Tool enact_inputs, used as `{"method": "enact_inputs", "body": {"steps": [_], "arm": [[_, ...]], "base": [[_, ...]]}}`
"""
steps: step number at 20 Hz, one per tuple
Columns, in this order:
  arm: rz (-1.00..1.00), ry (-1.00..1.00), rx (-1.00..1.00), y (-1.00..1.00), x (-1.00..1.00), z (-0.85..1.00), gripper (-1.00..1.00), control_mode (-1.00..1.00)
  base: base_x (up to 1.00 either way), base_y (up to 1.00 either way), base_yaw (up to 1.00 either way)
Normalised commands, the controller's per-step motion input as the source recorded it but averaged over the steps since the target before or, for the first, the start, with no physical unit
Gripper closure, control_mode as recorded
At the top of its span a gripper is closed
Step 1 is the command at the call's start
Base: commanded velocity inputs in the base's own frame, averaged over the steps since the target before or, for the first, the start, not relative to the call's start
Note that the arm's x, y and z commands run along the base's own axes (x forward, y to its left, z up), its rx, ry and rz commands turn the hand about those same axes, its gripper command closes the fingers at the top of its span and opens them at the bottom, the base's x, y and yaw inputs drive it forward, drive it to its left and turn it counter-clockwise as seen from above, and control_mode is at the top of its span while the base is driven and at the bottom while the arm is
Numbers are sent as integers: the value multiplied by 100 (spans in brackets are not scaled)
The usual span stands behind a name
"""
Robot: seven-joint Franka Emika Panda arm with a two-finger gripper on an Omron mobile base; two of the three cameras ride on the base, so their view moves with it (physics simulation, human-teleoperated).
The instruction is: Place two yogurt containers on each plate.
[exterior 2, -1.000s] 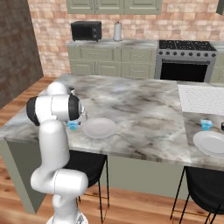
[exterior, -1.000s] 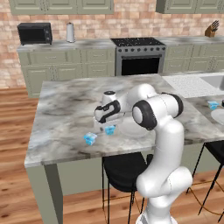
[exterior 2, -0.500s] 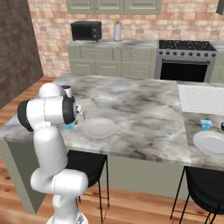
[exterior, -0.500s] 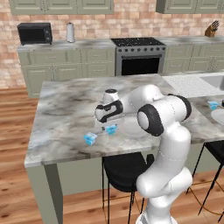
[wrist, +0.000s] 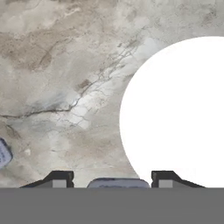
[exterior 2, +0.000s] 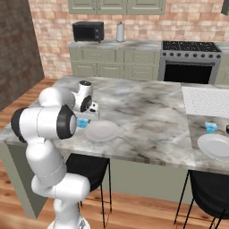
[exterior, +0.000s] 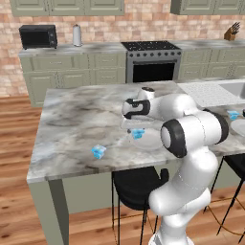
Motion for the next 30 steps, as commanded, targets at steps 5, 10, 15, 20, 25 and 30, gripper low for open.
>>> {"method": "enact_inputs", "body": {"steps": [5, 10, 15, 20, 25, 30], "arm": [[0, 3, 2, -40, 22, -7, 100, -100], [-4, 4, -1, -10, 32, -20, 100, -100], [-13, 6, -9, 0, 17, -28, 100, -100], [-5, 4, -3, -2, 28, -28, 100, -100], [0, 0, 0, -7, 8, -30, 100, -100], [0, 0, 0, 0, 7, -32, 100, -100]], "base": [[0, 0, 0], [0, 0, 0], [0, 0, 0], [0, 0, 0], [0, 0, 0], [0, 0, 0]]}}
